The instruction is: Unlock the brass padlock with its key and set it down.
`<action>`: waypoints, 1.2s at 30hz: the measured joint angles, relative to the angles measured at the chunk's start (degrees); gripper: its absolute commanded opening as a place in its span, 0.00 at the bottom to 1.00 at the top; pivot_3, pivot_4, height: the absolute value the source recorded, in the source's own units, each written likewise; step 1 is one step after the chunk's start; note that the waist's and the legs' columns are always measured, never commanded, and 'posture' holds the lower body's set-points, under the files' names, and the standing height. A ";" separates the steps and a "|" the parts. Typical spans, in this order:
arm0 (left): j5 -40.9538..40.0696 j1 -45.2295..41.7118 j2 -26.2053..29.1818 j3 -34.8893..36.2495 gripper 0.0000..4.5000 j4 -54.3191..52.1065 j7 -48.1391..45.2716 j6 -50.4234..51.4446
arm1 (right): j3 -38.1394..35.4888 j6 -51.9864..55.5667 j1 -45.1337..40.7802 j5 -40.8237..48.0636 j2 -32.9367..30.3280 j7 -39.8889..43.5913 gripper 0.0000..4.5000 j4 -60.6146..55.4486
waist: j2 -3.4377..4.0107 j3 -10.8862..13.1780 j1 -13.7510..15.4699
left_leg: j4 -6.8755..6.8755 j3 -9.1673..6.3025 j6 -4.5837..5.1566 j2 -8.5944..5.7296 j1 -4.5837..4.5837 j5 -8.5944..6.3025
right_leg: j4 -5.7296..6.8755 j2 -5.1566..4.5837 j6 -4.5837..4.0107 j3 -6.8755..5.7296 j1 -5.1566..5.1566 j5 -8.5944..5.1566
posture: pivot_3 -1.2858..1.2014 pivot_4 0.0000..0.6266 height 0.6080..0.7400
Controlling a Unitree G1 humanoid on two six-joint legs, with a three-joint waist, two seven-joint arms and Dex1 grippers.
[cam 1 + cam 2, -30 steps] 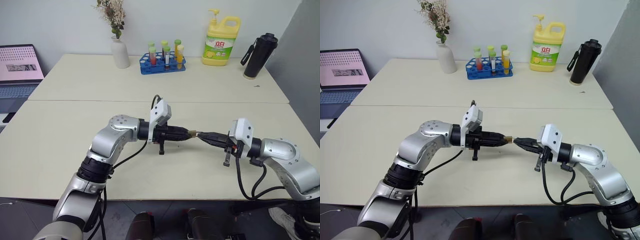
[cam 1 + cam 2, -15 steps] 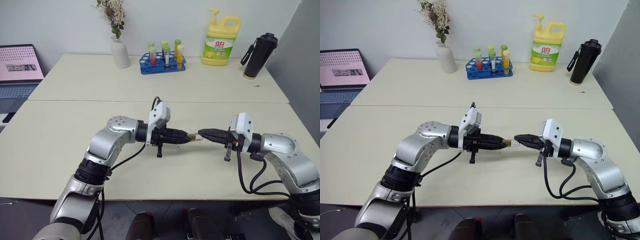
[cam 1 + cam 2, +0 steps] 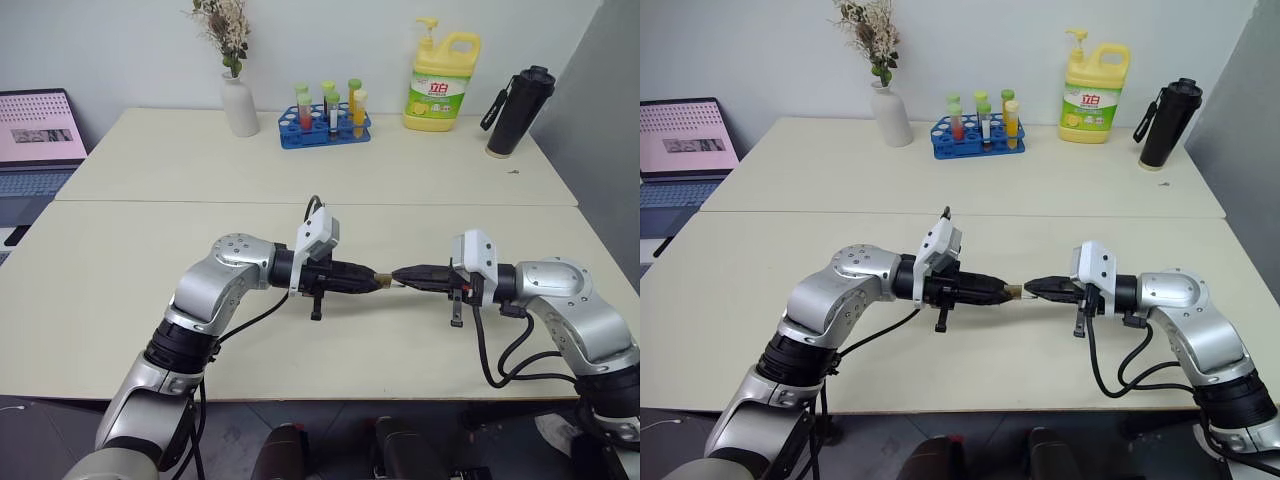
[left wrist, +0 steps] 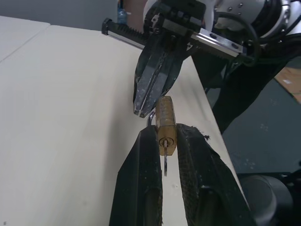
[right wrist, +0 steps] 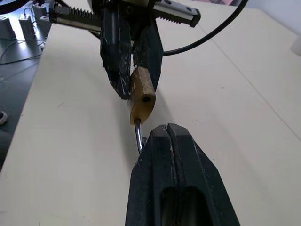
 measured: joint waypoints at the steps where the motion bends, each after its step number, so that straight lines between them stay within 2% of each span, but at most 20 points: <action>1: -0.19 0.00 0.06 0.00 0.04 -0.20 -0.14 0.00 | 0.00 -0.01 -0.21 -0.09 0.00 0.41 0.00 0.60 | 0.00 0.00 0.02 | 0.00 0.00 0.00 0.00 0.00 0.00 | 0.00 0.00 0.00 0.00 0.00 0.00 | 0.52 0.24 1.00; 25: -1.49 0.20 0.91 0.10 0.04 -0.29 0.37 1.27 | 0.01 2.11 0.17 -0.60 -0.11 4.83 0.00 0.84 | 0.00 0.00 0.02 | -0.01 -0.01 0.00 0.00 -0.01 0.00 | -0.01 0.00 0.00 -0.01 -0.01 0.00 | 0.52 0.24 1.00; 33: -1.70 0.71 0.91 0.39 0.04 -0.38 1.64 2.46 | 0.01 1.35 1.50 -3.95 -1.44 4.60 0.00 0.88 | 0.00 0.00 0.01 | -0.01 0.00 0.00 0.00 -0.01 0.00 | -0.01 0.00 0.00 0.00 -0.01 -0.01 | 0.52 0.24 1.00; 36: -2.23 2.93 0.46 1.21 0.04 -1.63 4.47 4.33 | -1.48 0.09 4.65 -4.58 -2.22 3.27 0.13 0.61 | 0.00 0.00 0.03 | -0.03 -0.02 0.00 0.03 -0.02 0.00 | -0.04 -0.02 0.01 0.00 -0.01 -0.01 | 0.52 0.24 1.00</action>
